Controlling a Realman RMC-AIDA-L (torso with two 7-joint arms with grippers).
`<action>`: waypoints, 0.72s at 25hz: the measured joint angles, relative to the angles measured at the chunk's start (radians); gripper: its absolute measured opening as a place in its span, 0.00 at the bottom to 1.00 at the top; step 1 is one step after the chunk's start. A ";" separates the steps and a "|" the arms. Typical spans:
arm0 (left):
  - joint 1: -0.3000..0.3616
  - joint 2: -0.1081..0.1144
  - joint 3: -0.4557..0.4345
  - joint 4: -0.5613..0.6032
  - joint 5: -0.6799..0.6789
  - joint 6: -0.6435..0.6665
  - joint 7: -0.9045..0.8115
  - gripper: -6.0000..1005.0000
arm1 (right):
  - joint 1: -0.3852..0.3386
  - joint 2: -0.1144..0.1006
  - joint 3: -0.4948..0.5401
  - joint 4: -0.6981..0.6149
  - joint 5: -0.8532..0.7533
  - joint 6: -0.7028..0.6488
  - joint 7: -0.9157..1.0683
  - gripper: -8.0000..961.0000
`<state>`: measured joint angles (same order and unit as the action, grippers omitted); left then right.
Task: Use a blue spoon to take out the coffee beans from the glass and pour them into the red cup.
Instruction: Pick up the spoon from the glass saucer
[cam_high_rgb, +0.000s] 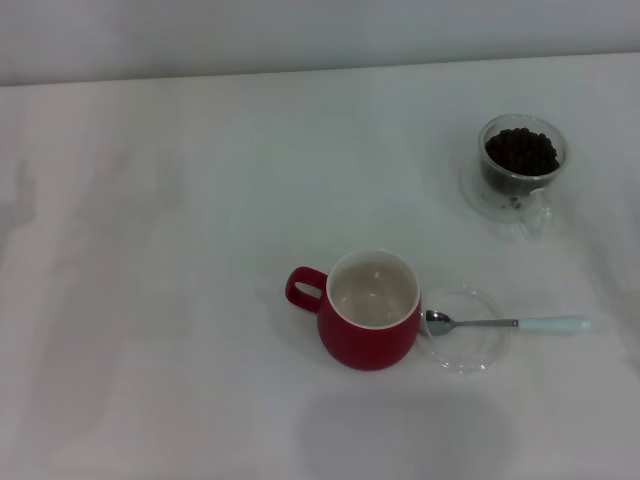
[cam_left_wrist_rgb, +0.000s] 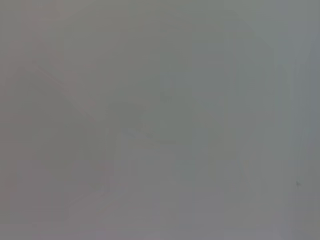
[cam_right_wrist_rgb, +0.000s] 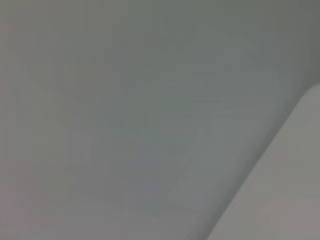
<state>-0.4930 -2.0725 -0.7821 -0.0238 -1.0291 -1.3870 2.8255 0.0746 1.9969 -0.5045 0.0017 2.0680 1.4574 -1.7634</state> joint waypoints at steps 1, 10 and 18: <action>-0.003 0.000 0.001 0.004 0.000 0.000 0.000 0.50 | 0.001 0.000 -0.007 0.003 0.000 0.000 0.004 0.82; -0.006 0.000 0.006 0.010 0.003 0.002 0.000 0.50 | 0.003 0.000 -0.059 0.044 -0.001 0.003 0.080 0.82; -0.010 0.000 0.006 0.017 0.003 -0.003 0.000 0.50 | -0.011 0.000 -0.127 0.047 -0.022 0.020 0.139 0.82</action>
<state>-0.5035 -2.0725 -0.7759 -0.0073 -1.0256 -1.3901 2.8256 0.0634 1.9972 -0.6317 0.0487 2.0455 1.4769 -1.6239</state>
